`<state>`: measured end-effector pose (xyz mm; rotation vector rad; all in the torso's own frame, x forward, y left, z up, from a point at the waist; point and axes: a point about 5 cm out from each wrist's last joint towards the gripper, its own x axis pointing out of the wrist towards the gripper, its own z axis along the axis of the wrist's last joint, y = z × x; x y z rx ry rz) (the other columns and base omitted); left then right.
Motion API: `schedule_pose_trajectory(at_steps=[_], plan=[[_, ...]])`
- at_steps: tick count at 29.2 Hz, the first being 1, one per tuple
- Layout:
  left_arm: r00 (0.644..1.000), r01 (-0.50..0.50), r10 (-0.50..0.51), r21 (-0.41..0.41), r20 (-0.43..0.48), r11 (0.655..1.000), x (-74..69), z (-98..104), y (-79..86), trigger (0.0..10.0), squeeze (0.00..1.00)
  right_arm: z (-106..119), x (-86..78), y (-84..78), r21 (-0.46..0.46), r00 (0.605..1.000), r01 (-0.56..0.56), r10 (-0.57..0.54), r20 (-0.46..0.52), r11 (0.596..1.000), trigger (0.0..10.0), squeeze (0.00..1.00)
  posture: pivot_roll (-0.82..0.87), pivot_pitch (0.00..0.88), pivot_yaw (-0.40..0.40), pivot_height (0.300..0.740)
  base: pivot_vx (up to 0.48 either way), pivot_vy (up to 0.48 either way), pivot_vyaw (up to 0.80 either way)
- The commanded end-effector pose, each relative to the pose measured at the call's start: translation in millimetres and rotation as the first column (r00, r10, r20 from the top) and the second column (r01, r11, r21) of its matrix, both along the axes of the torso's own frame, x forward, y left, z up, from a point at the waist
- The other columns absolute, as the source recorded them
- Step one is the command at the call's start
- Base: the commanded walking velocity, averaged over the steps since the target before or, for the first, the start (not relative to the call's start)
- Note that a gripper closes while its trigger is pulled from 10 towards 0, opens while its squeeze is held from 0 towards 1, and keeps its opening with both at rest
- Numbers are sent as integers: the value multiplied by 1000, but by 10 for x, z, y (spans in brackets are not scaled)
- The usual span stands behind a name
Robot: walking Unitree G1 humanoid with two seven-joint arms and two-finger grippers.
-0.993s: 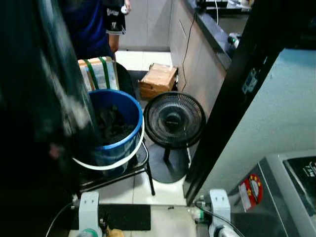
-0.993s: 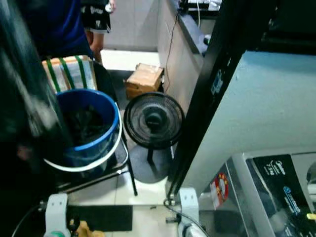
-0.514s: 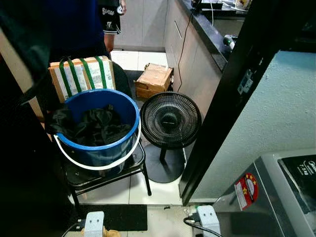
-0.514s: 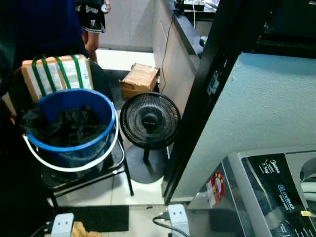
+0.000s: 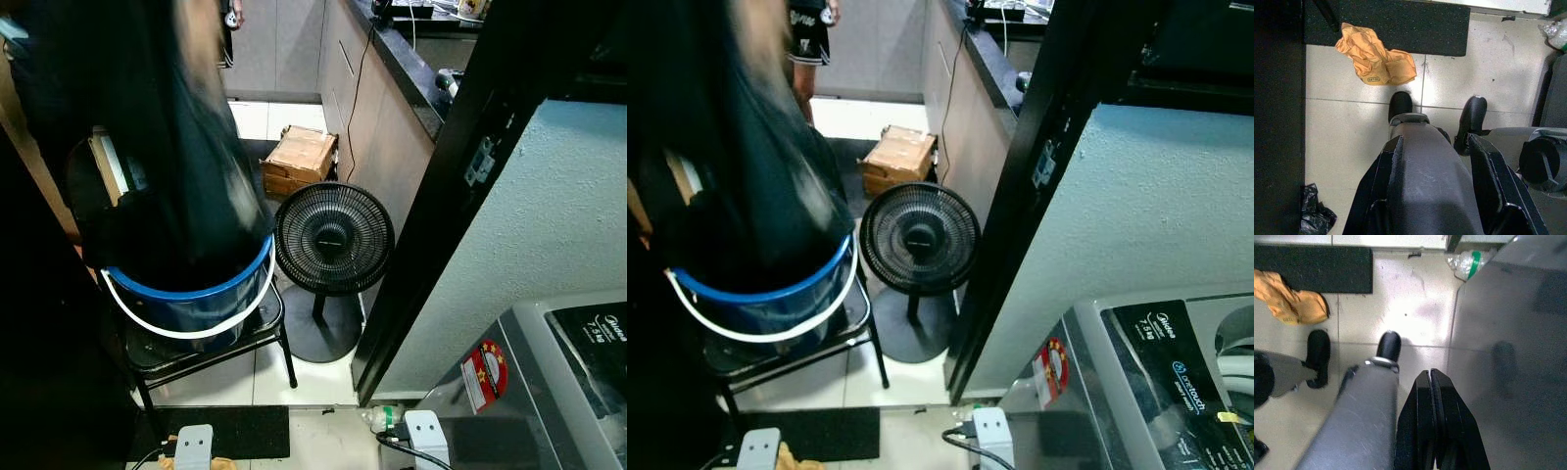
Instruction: Clothes washing
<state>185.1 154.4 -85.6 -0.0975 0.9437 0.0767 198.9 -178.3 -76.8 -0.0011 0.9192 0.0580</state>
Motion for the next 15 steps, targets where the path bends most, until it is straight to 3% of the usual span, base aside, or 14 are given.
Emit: schedule_pose_trajectory(at_steps=[1, 6, 8, 10, 12, 15], plan=[[1000, 4, -4, -4, -30, 1000, -54, -32, -49, 10000, 0, -31, -72, -59, 0, 1000, 17, -17, -19, 1000, 10000, 0, 97, 27, 0, 740, 0, 0, 0], [1000, 25, -25, -1, -10, 1000, 4, -5, -103, 10000, 0, -28, -86, -118, -1, 1000, 25, -25, -15, 1000, 10000, 0, 100, 25, 2, 740, 0, 0, 0], [991, 28, -34, 51, 127, 998, 177, 113, -29, 10000, 0, 79, 68, -130, -61, 994, -20, 26, 109, 998, 10000, 0, 97, 27, 5, 740, 0, 0, 0], [991, 28, -34, 51, 127, 998, 177, 113, -29, 10000, 0, 79, 68, -130, -61, 994, -20, 26, 109, 998, 10000, 0, 97, 27, 5, 740, 0, 0, 0], [969, 26, -40, 59, 243, 998, 311, 224, 29, 10000, 0, 210, 248, -121, -34, 974, 7, 1, 224, 999, 10000, 0, 102, 30, 8, 740, 0, 0, 0], [949, 77, -88, 50, 301, 996, 399, 296, 31, 10000, 0, 323, 411, 28, -14, 950, -65, 67, 304, 998, 10000, 0, 89, 35, 13, 740, 0, 0, 0]])
